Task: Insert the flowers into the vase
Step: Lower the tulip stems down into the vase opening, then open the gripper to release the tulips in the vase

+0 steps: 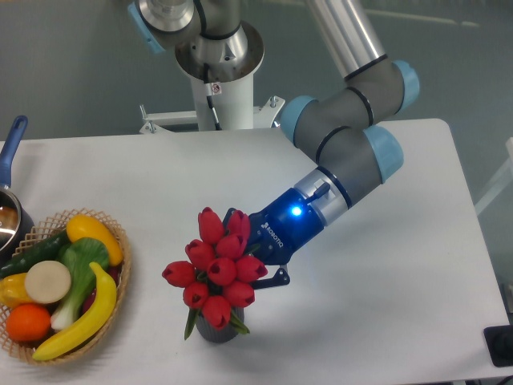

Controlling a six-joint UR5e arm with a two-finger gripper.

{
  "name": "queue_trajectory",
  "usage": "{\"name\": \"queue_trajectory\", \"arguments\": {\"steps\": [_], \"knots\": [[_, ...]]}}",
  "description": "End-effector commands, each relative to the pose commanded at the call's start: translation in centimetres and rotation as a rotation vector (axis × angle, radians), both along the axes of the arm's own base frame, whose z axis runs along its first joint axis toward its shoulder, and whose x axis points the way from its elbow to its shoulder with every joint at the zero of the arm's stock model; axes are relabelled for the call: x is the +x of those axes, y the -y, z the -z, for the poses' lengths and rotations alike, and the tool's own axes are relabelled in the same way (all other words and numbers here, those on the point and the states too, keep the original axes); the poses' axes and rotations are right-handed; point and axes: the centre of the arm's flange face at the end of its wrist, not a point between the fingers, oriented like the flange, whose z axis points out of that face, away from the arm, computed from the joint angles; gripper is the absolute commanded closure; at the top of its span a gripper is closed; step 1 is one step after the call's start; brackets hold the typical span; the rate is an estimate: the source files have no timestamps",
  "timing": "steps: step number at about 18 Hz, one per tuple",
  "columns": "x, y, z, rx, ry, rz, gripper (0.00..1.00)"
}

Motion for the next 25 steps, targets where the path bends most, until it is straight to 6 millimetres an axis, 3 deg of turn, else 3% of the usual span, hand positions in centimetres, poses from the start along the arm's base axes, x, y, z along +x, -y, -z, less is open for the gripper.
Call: {"name": "queue_trajectory", "arguments": {"steps": [7, 10, 12, 14, 15, 25], "knots": [[1.0, 1.0, 3.8, -0.001, -0.006, 0.012, 0.72], [1.1, 1.2, 5.2, -0.005, -0.001, 0.011, 0.57], [1.1, 1.4, 5.5, -0.007, 0.003, 0.009, 0.37], [1.2, 1.5, 5.7, -0.011, 0.010, 0.008, 0.04], [1.2, 1.6, 5.8, -0.013, 0.012, 0.006, 0.00], [-0.3, 3.7, 6.0, -0.018, 0.019, -0.037, 0.00]]}}
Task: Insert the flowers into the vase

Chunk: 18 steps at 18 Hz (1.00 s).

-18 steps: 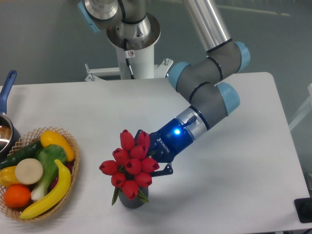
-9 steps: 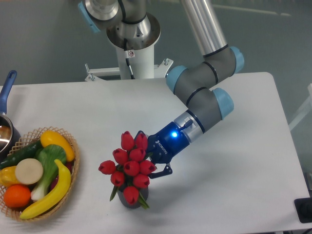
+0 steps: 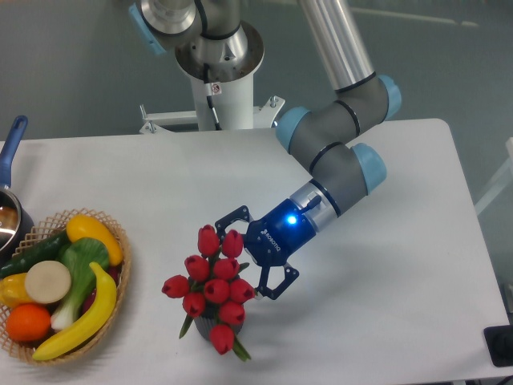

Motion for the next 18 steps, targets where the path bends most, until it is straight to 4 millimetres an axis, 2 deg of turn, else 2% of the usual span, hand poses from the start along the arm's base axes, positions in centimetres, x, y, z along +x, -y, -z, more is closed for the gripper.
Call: {"name": "queue_trajectory", "arguments": {"steps": [4, 7, 11, 13, 18], "knots": [[-1.5, 2.0, -0.2, -0.047, -0.031, -0.045, 0.00], [-3.0, 3.9, -1.6, -0.055, -0.060, -0.088, 0.00], [-4.9, 8.8, -4.2, -0.084, -0.114, -0.180, 0.00], [-6.4, 11.1, -4.7, -0.152, -0.164, -0.234, 0.00], [-9.0, 15.3, -5.7, -0.319, -0.266, -0.335, 0.00]]}}
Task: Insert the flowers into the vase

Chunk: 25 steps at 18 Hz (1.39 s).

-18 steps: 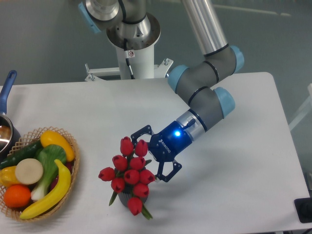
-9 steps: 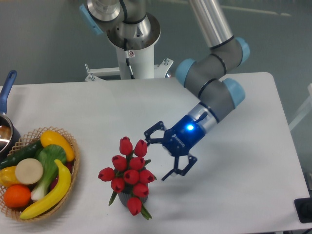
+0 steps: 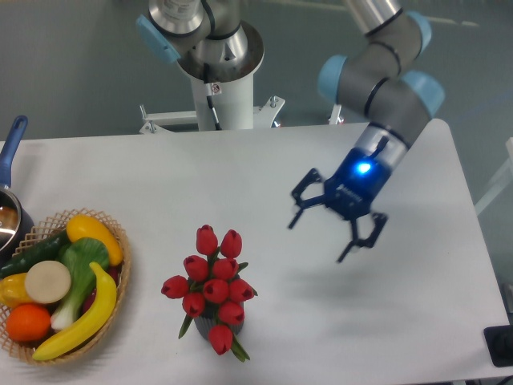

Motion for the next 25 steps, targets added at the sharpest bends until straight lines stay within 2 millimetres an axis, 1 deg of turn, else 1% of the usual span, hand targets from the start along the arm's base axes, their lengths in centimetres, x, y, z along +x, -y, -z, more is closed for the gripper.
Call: {"name": "queue_trajectory", "arguments": {"steps": [3, 5, 6, 8, 10, 12, 13, 15, 17, 25], "knots": [[-0.9, 1.5, 1.0, -0.190, -0.057, -0.050, 0.00], [-1.0, 2.4, 1.4, -0.349, -0.106, -0.085, 0.00], [-0.9, 2.5, 1.7, -0.411, -0.119, -0.097, 0.00], [-0.4, 1.8, 2.0, -0.499, -0.145, -0.098, 0.00], [-0.4, 2.1, 2.4, -0.575, -0.163, -0.108, 0.00], [-0.5, 2.5, 2.6, -0.621, -0.178, -0.107, 0.00], [-0.4, 2.8, 3.2, -0.649, -0.179, -0.104, 0.00], [-0.4, 3.0, 3.7, -0.715, -0.198, -0.103, 0.00], [0.2, 2.3, 4.2, -0.761, -0.212, -0.090, 0.00], [-0.1, 2.2, 4.8, -0.787, -0.212, -0.087, 0.00]]}}
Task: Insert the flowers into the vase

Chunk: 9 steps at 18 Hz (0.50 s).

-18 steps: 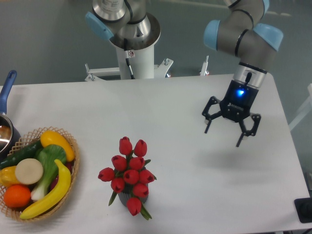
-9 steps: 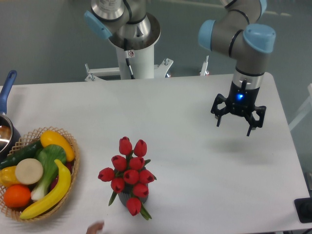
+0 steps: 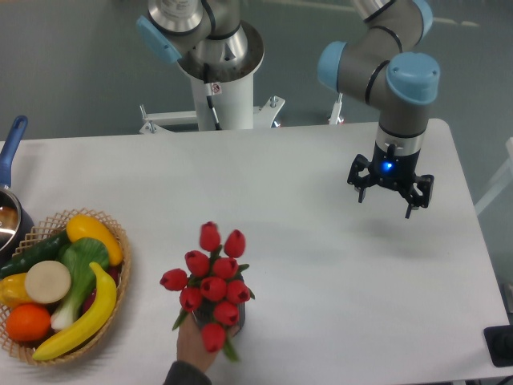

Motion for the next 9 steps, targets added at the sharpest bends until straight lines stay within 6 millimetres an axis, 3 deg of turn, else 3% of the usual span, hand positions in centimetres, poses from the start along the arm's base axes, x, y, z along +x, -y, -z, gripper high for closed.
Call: {"name": "queue_trajectory", "arguments": {"steps": [9], "knots": [[0.13, 0.09, 0.12, -0.005, 0.002, -0.004, 0.00]]}}
